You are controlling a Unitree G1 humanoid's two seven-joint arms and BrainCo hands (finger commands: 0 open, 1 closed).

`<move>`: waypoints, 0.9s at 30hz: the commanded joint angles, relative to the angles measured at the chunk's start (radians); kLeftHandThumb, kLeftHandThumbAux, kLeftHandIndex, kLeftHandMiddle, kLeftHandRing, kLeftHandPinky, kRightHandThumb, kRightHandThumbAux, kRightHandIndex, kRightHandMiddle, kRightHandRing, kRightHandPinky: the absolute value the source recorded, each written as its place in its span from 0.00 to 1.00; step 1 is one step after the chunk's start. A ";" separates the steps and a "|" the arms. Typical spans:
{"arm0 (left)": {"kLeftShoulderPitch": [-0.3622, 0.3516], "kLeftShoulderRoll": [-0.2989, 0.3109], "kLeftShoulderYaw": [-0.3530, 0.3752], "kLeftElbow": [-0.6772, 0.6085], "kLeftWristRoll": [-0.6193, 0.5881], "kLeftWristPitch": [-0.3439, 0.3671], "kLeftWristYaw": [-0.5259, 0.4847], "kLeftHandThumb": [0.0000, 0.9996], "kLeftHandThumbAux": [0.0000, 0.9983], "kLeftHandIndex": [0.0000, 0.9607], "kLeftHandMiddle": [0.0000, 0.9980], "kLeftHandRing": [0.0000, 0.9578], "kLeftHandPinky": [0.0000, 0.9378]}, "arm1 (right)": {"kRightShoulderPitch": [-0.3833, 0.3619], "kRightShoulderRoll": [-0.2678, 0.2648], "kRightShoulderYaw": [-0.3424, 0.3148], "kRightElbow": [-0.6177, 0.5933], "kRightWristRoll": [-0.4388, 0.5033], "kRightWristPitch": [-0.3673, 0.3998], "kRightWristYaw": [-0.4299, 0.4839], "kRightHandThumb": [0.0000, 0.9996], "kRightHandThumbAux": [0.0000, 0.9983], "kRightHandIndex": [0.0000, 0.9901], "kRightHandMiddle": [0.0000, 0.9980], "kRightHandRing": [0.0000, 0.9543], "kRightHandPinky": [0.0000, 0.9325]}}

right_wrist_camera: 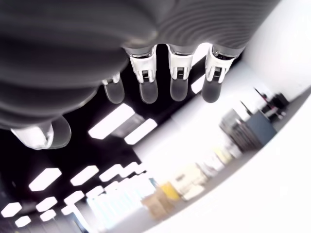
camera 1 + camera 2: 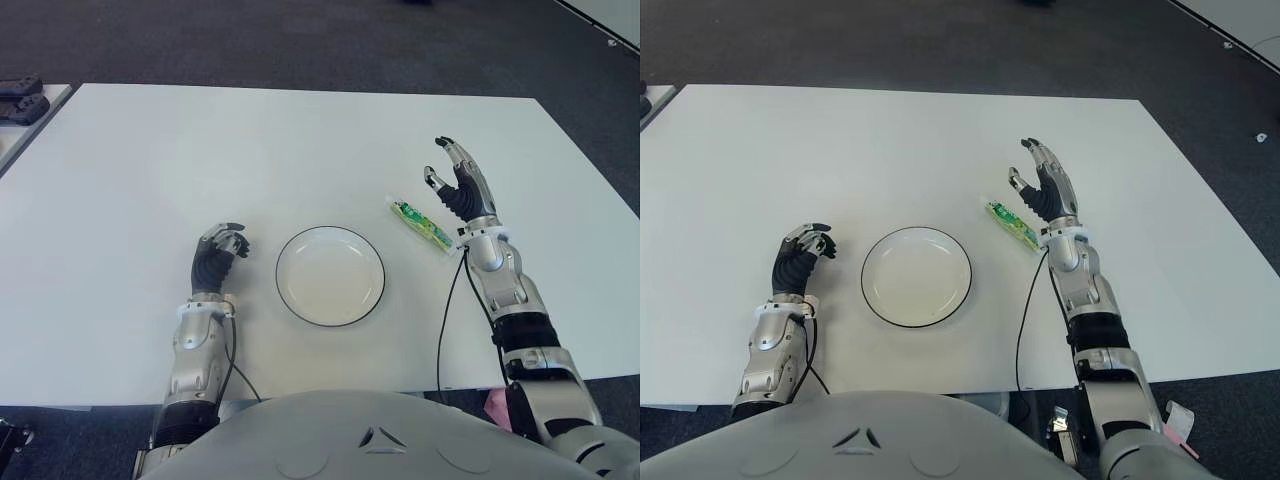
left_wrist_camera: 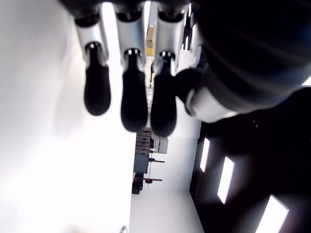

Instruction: Put the toothpaste on the table into the plate.

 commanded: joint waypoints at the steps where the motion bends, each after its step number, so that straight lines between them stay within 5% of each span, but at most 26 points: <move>1: 0.026 -0.010 0.001 0.026 -0.007 0.045 0.007 0.70 0.72 0.45 0.62 0.64 0.63 | -0.040 -0.027 0.050 0.029 -0.051 0.044 0.020 0.53 0.20 0.00 0.00 0.00 0.00; 27: 0.039 -0.014 0.000 0.011 -0.001 0.044 0.012 0.70 0.72 0.45 0.61 0.63 0.62 | -0.098 -0.075 0.192 0.068 -0.118 0.245 0.189 0.56 0.11 0.00 0.00 0.00 0.00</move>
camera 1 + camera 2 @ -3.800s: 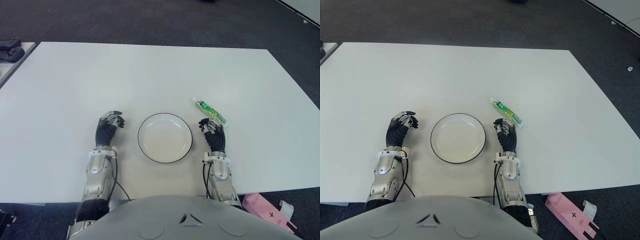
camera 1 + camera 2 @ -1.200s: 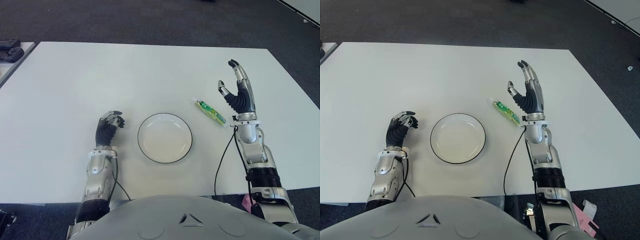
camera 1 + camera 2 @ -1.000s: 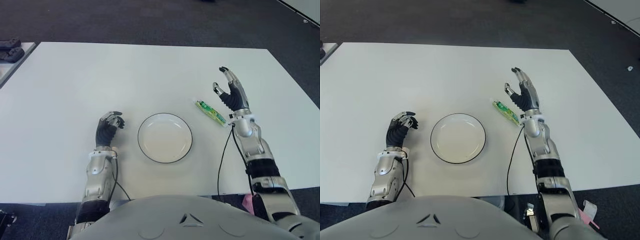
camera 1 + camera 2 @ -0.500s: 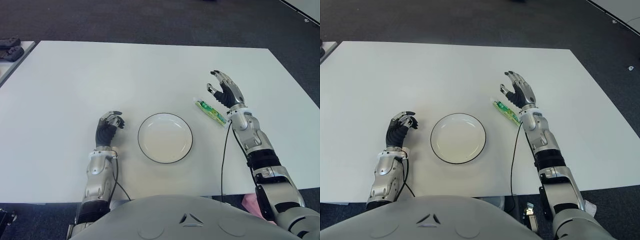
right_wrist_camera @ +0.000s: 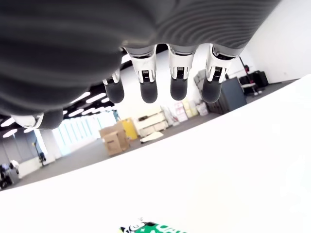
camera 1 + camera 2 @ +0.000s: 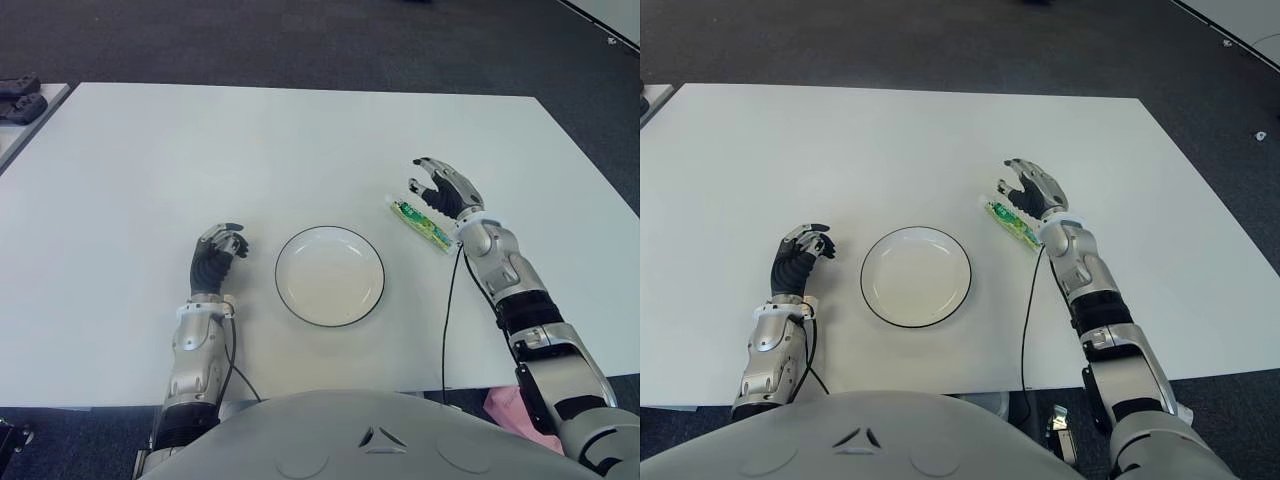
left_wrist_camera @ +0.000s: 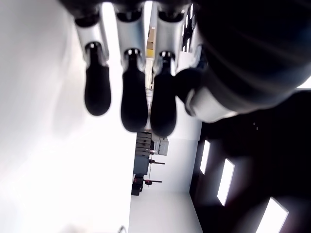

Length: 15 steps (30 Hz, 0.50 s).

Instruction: Put the toothpaste on the table into the plate.

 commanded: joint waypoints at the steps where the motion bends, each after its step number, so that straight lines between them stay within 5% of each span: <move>1: 0.029 -0.006 -0.001 0.025 0.004 0.038 0.011 0.70 0.72 0.45 0.61 0.63 0.62 | -0.003 -0.005 0.026 0.018 -0.009 0.035 0.028 0.56 0.11 0.00 0.00 0.00 0.00; 15: 0.028 -0.006 0.001 0.024 0.007 0.039 0.014 0.70 0.72 0.45 0.61 0.63 0.62 | 0.054 -0.007 0.076 -0.009 -0.023 0.084 0.045 0.57 0.11 0.00 0.00 0.00 0.00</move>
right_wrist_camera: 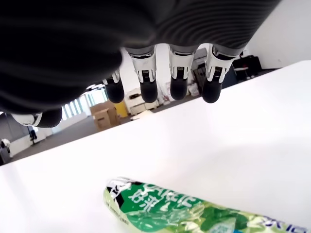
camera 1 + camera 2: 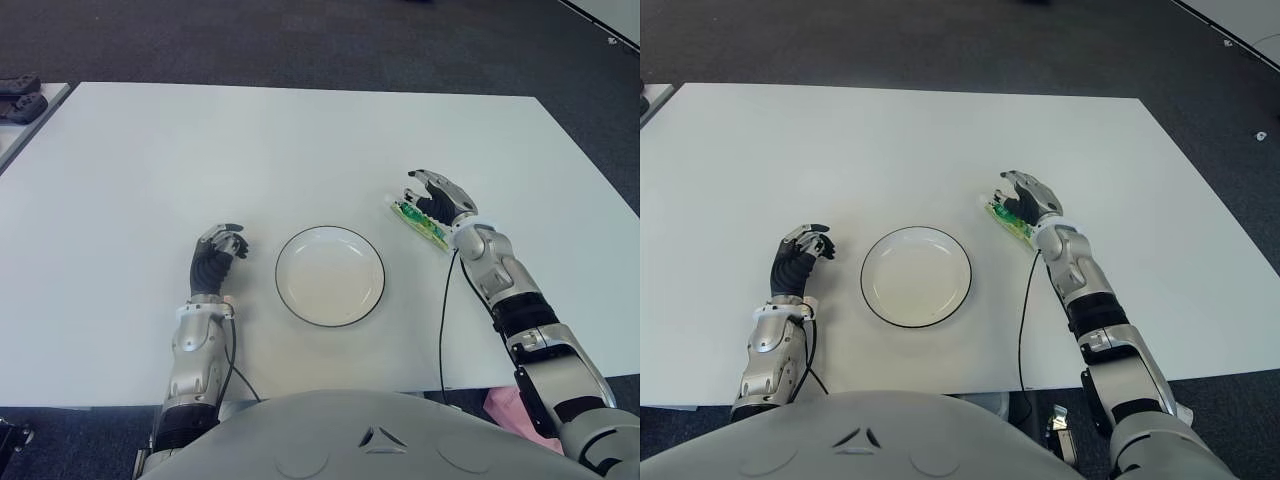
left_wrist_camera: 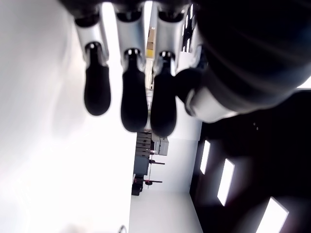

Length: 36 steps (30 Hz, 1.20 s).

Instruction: Put the toothpaste on the table into the plate.

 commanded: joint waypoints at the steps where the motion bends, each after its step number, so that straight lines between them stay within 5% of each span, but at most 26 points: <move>1: 0.023 -0.006 0.001 0.030 0.004 0.041 0.015 0.70 0.72 0.45 0.61 0.63 0.62 | 0.049 -0.009 0.029 -0.017 -0.023 0.030 0.019 0.57 0.11 0.00 0.00 0.00 0.00; 36: 0.030 -0.007 0.000 0.038 -0.010 0.016 0.002 0.70 0.72 0.45 0.64 0.65 0.65 | 0.368 -0.010 0.076 -0.382 -0.152 0.296 0.089 0.51 0.12 0.00 0.00 0.00 0.00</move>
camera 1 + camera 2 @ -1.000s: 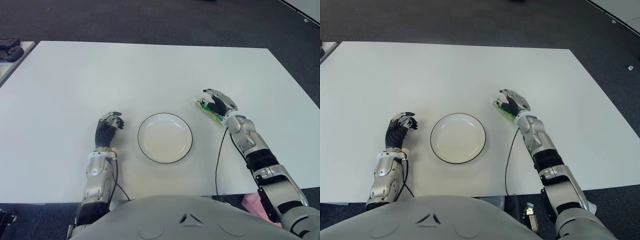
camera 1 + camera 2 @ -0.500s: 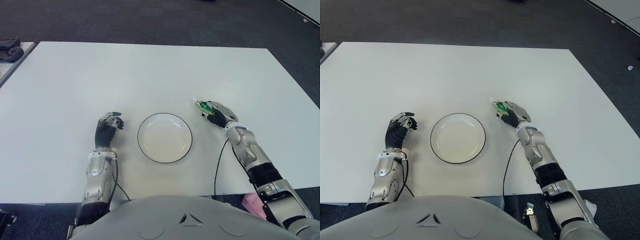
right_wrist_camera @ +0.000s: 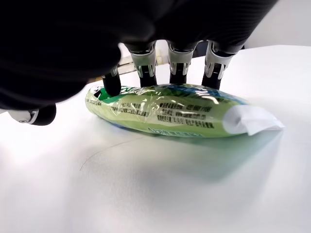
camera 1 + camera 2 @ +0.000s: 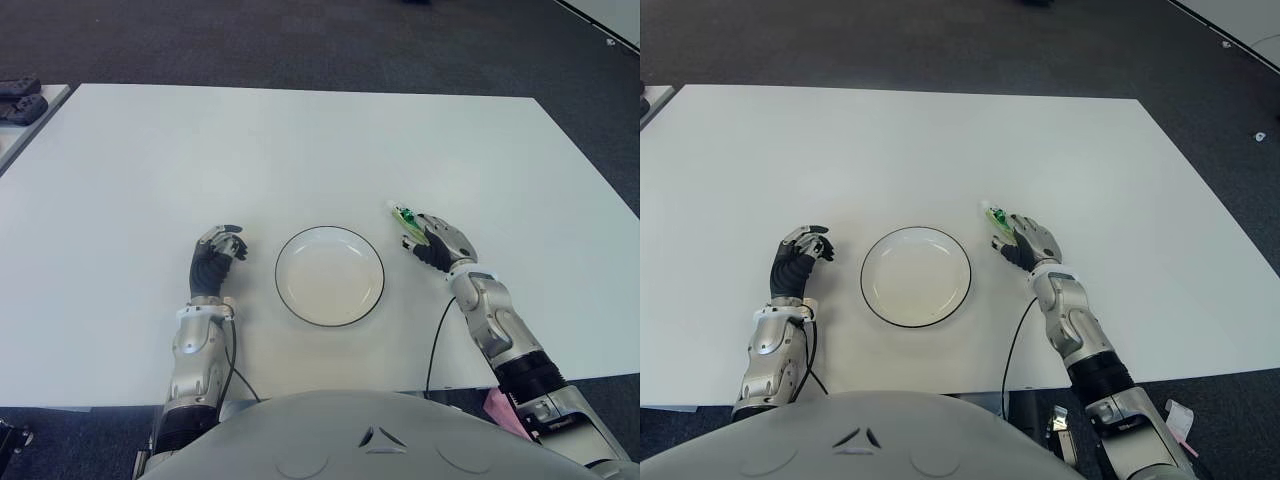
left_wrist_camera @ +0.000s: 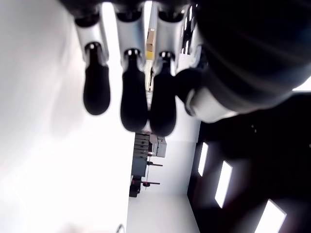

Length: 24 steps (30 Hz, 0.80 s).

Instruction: Put the toothpaste on the table into the plate.

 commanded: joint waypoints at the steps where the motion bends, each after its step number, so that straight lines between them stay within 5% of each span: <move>1: 0.023 -0.002 -0.001 0.031 -0.001 0.032 -0.001 0.70 0.72 0.45 0.64 0.65 0.65 | 0.045 0.014 0.018 -0.016 -0.021 0.044 0.028 0.51 0.12 0.00 0.00 0.00 0.00; 13: 0.038 -0.004 0.005 0.013 0.000 0.039 0.011 0.70 0.72 0.45 0.63 0.65 0.64 | 0.078 0.070 0.002 0.027 0.002 0.086 -0.025 0.52 0.13 0.00 0.00 0.00 0.00; 24: 0.048 -0.002 0.008 0.006 0.004 0.040 0.013 0.70 0.72 0.45 0.62 0.64 0.63 | 0.054 0.137 -0.058 0.194 0.064 0.000 -0.239 0.54 0.17 0.00 0.00 0.00 0.00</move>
